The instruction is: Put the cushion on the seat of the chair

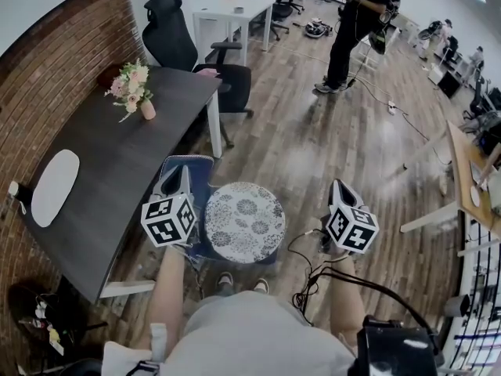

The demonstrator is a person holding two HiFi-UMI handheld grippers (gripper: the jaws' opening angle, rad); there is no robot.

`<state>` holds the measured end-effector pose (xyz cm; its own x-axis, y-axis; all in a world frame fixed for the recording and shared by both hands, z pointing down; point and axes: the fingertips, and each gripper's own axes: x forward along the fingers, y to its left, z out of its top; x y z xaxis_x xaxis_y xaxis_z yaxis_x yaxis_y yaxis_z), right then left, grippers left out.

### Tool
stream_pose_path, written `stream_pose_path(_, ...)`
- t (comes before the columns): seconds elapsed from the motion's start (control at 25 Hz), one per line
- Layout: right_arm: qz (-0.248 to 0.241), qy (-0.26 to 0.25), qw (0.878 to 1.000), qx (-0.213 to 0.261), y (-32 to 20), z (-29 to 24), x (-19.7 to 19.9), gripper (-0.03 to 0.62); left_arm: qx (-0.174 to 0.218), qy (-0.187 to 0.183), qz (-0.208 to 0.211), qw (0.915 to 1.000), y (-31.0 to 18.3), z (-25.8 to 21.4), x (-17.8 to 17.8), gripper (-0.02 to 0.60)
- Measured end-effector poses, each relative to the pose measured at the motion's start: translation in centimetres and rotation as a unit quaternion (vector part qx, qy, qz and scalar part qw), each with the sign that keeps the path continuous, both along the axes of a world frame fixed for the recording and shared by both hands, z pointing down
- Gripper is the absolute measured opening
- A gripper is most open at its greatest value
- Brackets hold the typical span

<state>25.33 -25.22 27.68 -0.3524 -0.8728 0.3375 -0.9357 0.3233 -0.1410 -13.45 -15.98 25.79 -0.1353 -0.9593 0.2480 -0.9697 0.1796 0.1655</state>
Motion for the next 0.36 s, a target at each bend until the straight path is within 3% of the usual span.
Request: stream_pose_path(0.36,0.0,-0.005,1.0,-0.006,-0.09,0.28,-0.58,0.002,-0.005,0.008,-0.004,0.9999,0.07,0.47,-0.67,0.015)
